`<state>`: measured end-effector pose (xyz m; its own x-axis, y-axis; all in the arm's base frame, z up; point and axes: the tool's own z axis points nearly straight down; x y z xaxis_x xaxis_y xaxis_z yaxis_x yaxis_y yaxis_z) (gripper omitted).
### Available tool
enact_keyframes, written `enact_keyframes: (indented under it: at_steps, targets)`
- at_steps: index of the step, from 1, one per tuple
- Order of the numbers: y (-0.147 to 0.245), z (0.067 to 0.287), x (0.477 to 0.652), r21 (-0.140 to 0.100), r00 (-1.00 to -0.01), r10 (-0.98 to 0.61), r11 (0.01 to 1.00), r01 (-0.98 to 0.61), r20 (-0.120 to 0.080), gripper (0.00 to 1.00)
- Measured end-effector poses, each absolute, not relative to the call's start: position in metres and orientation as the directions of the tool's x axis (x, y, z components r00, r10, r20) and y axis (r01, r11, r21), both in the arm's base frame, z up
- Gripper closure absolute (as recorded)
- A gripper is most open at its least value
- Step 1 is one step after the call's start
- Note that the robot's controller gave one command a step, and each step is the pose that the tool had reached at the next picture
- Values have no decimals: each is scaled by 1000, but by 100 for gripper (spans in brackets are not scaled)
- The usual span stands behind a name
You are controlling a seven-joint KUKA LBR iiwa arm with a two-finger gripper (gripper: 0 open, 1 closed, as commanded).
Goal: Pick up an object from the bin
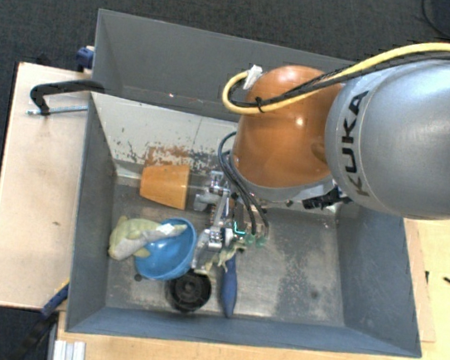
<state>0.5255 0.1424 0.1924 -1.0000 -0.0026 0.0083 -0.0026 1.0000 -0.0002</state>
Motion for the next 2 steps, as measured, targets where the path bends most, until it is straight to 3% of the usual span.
enact_keyframes:
  at_steps: [1,2]
  targets:
    - [190,79,540,-1,-851,-525,851,-525,-1,0]
    - [189,80,540,-1,-852,-524,852,-524,4,100]
